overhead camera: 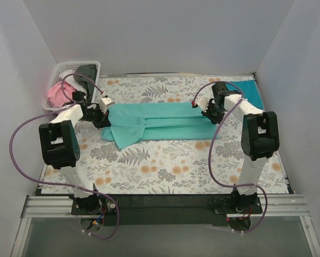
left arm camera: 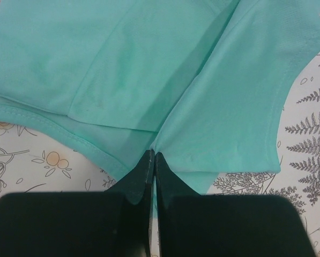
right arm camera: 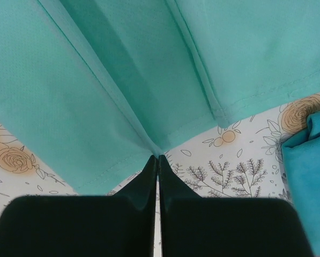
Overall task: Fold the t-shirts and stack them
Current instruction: Fold the tshirt
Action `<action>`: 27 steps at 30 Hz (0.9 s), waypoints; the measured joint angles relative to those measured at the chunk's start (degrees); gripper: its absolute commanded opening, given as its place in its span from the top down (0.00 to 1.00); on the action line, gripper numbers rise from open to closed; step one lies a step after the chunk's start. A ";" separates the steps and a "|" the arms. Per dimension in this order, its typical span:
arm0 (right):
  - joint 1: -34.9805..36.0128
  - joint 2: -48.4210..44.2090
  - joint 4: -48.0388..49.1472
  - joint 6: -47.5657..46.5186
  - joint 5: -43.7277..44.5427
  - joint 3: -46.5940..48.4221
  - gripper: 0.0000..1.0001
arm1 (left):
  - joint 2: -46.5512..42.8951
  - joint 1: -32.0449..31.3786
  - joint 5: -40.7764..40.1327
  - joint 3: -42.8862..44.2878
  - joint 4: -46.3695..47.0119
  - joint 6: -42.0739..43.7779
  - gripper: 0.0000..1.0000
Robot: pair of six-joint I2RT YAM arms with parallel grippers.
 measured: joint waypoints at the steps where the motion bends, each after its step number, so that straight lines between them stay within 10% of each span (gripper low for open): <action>1: -0.04 0.48 0.00 0.00 0.00 0.26 0.99 | 0.24 0.00 0.00 0.13 0.26 -0.37 1.00; 15: -0.33 4.44 0.09 0.37 -0.13 4.09 0.99 | 4.17 0.00 -0.50 1.86 5.11 -3.89 1.00; 21: -0.35 6.29 0.02 2.01 0.00 4.35 0.58 | 6.27 0.00 -0.96 1.88 7.06 -6.62 0.70; 27: -0.35 4.81 -0.07 4.98 -1.07 6.29 0.52 | 4.33 -0.02 -0.33 2.91 5.14 -9.44 0.52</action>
